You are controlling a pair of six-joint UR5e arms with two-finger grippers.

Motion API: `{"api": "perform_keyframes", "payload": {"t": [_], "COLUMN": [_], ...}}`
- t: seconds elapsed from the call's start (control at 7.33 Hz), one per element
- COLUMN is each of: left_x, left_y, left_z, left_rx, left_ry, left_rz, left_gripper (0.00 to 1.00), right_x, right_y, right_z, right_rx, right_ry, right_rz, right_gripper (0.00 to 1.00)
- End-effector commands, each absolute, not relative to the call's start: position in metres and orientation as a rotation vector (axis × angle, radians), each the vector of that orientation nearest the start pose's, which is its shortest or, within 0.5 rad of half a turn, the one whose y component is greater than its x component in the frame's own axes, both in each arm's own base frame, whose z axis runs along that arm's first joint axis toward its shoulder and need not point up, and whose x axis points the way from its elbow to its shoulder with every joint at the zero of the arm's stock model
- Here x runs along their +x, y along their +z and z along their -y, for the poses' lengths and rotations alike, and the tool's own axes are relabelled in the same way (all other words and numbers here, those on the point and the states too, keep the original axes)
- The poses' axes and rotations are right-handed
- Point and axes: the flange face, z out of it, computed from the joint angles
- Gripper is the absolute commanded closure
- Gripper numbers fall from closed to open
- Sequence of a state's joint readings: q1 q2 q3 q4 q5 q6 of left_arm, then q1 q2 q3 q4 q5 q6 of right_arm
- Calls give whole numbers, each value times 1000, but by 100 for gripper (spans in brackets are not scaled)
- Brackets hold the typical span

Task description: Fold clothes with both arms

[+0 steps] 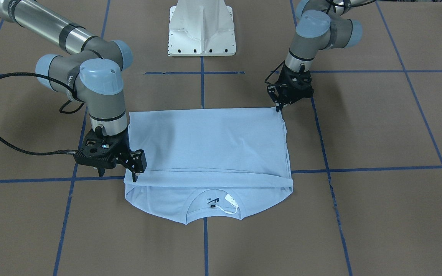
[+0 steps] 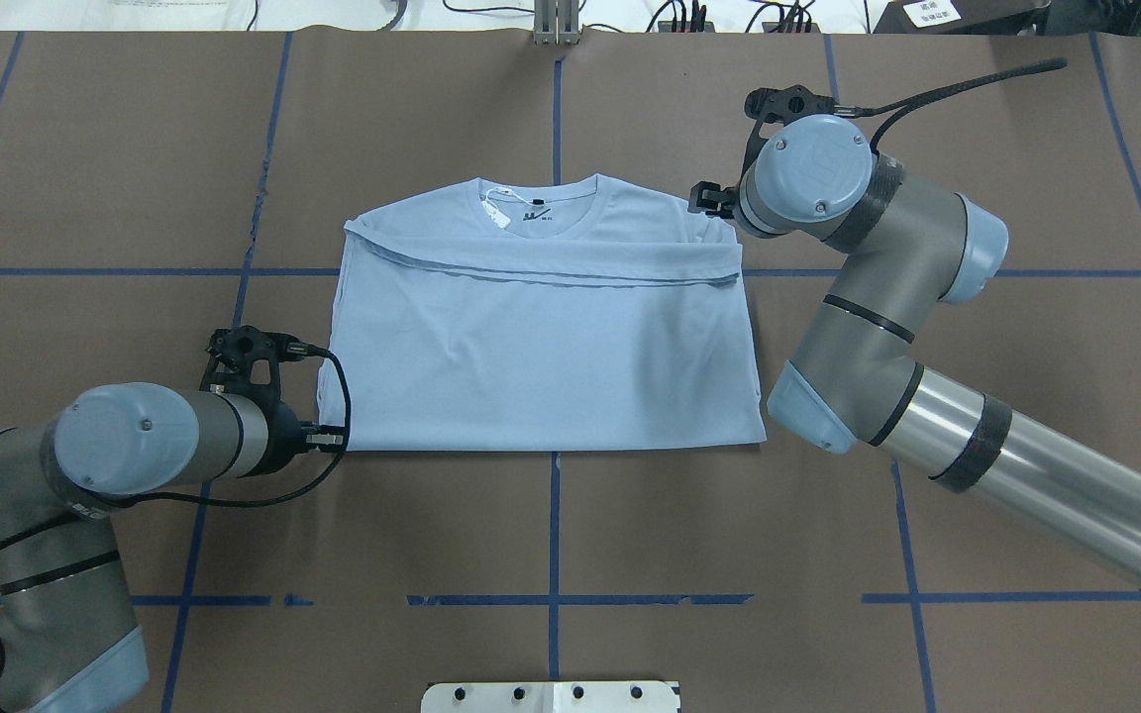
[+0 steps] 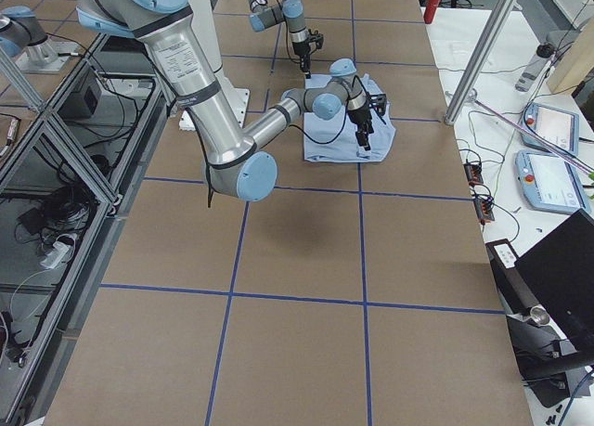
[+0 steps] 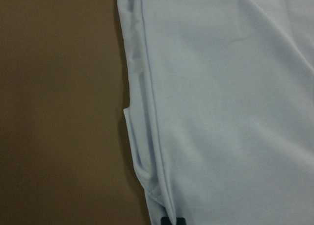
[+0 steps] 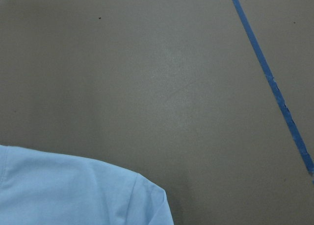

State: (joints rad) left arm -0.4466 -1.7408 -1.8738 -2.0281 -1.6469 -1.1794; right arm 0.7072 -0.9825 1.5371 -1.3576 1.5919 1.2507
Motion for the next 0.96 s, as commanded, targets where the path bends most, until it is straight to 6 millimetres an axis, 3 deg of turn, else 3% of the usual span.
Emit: {"api": "perform_keyframes", "payload": {"t": [0.0, 0.14, 0.41, 0.55, 0.68, 0.82], "left_x": [408, 384, 352, 348, 363, 363], "left_y": [402, 429, 447, 451, 464, 474], "left_z": [408, 449, 566, 628, 677, 722], "left_rx": [408, 449, 523, 536, 562, 613], "left_ry": [15, 33, 44, 29, 10, -2], "left_rz": [-792, -713, -574, -529, -533, -499], "left_gripper": [100, 100, 100, 100, 100, 100], "right_x": [-455, -455, -456, -456, -456, -452], "right_y": [310, 309, 306, 303, 300, 292], "right_z": [561, 561, 561, 561, 561, 558], "right_rx": [364, 365, 366, 367, 368, 377], "right_ry": [361, 361, 361, 358, 359, 358], "right_rz": [684, 687, 690, 694, 701, 717], "right_gripper": [0, 0, 0, 0, 0, 0]}}
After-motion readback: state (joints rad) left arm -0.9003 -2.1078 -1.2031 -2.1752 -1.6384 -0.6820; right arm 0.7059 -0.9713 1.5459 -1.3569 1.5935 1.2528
